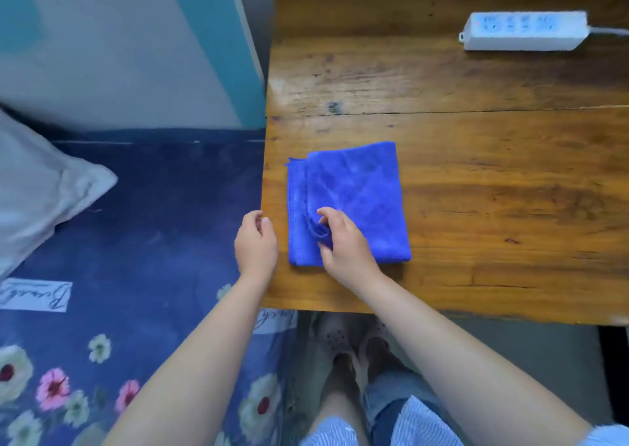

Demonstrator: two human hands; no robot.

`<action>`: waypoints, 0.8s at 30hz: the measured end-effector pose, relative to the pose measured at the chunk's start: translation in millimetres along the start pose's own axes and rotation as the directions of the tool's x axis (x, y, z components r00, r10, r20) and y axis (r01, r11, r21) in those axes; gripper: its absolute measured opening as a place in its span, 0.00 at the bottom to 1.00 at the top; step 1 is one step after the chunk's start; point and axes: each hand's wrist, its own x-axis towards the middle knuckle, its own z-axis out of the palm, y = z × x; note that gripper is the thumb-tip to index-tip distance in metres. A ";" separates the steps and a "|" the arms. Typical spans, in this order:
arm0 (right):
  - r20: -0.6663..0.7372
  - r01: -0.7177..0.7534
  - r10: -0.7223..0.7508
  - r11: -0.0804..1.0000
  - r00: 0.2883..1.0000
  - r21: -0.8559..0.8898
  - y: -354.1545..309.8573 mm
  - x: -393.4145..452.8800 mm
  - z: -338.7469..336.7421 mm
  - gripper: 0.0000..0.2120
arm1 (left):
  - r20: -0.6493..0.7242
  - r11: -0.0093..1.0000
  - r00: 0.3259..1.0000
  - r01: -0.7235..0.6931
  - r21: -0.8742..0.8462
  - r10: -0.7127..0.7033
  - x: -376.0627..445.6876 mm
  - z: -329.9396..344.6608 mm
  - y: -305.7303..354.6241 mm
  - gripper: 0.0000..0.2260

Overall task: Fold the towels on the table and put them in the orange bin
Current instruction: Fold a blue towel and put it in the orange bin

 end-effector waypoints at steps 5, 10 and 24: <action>0.214 0.096 -0.061 0.983 0.975 -0.158 20.7 -16.9 5.7 0.28 | 0.173 0.994 0.984 0.063 -0.093 -0.046 17.2 -4.8 -1.5 0.09; 0.181 0.286 -0.227 0.842 0.957 -0.457 36.7 -28.9 -25.7 0.25 | 0.295 0.980 0.955 -0.075 0.187 0.017 18.9 19.1 30.8 0.12; 0.275 0.192 -0.023 0.770 0.961 -0.608 68.7 -12.3 -58.8 0.40 | 0.166 0.928 0.971 -0.216 0.305 0.172 -1.7 38.2 57.5 0.13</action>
